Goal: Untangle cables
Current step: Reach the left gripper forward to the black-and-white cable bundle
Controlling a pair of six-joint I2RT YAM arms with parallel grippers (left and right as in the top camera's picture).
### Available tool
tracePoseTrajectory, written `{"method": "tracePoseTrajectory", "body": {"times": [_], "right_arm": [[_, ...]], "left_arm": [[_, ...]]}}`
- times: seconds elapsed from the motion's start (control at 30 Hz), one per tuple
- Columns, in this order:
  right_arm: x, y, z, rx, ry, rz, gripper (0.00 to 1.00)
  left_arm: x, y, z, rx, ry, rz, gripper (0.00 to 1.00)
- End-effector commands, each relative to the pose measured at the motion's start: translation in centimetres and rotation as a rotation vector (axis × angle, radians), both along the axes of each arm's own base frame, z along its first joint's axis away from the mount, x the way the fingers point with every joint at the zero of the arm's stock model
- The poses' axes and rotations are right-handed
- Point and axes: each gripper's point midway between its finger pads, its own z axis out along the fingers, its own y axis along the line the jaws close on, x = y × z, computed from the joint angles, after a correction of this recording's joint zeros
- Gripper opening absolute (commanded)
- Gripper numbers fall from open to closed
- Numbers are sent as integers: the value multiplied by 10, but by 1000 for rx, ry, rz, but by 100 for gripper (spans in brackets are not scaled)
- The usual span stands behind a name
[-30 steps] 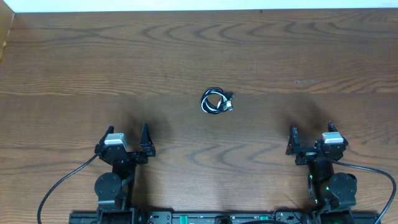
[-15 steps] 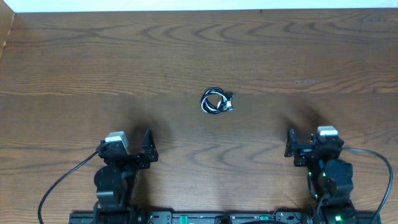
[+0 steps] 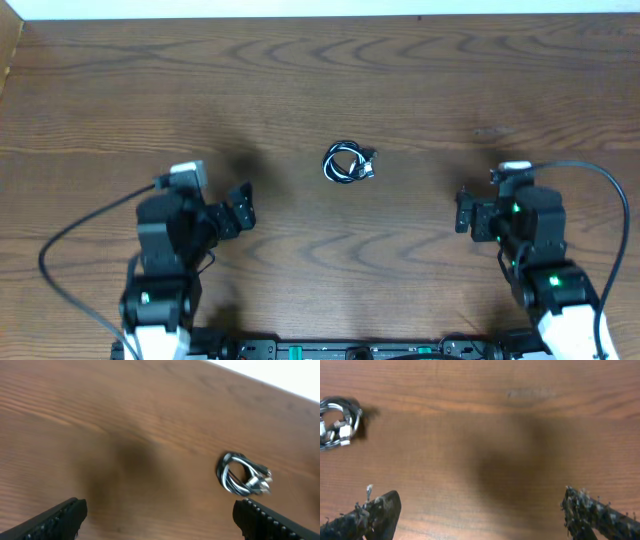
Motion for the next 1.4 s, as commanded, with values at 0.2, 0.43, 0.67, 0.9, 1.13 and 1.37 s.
{"method": "tracePoseTrajectory", "body": {"times": [0.2, 0.43, 0.67, 0.9, 1.13, 1.37], "right_arm": [[14, 25, 6, 83, 121, 84, 99], [22, 39, 18, 143, 65, 145, 99], [23, 40, 19, 144, 61, 147, 99], [23, 40, 19, 145, 60, 148, 99], [22, 42, 19, 153, 61, 156, 99], [22, 42, 19, 153, 61, 156, 99]], "left_arm": [[-24, -19, -8, -133, 389, -34, 97], [-8, -29, 0, -182, 330, -79, 98], [31, -33, 35, -178, 165, -113, 100], [70, -43, 36, 26, 164, -190, 99], [106, -86, 0, 169, 159, -324, 100], [137, -127, -47, 149, 161, -371, 100]]}}
